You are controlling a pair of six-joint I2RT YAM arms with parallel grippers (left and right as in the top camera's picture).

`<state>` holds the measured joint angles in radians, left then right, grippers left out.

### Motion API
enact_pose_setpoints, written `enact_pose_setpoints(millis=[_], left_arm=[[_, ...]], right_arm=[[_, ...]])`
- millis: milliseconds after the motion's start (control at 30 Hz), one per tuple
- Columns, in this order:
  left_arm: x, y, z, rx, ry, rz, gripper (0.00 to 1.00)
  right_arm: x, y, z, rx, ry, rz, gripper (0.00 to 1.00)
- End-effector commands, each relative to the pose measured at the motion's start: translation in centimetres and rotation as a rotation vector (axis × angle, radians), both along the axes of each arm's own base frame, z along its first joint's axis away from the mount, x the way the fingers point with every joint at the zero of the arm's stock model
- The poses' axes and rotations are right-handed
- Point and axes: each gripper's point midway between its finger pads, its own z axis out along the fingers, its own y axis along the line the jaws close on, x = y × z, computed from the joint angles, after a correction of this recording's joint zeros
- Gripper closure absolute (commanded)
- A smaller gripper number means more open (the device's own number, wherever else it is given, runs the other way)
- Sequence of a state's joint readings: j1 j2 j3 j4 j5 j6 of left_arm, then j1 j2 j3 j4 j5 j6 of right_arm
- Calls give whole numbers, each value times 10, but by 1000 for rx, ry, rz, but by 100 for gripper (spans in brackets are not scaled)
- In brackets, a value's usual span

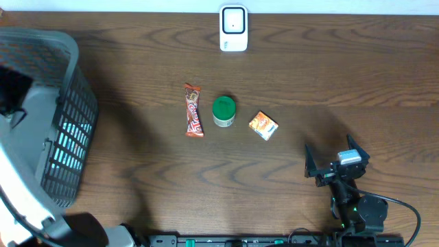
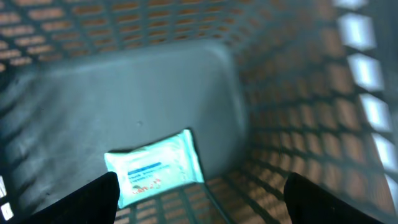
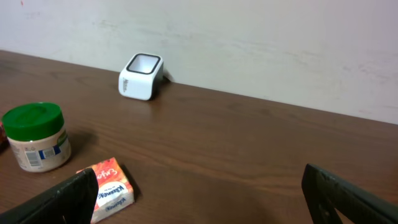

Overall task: Scan the item barcode
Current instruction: 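Reach the left gripper into the basket and grasp the mint-green tissue pack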

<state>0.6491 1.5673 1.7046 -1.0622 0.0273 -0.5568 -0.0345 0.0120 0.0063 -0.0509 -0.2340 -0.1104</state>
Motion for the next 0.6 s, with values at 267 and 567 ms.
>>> enact_pose_setpoints(millis=[267, 567], left_arm=[[12, 10, -120, -319, 202, -7, 15], [27, -15, -198, -470, 354, 69, 15]], right_arm=[[-1, 2, 0, -3, 0, 10, 1], [-1, 2, 0, -3, 0, 10, 1]])
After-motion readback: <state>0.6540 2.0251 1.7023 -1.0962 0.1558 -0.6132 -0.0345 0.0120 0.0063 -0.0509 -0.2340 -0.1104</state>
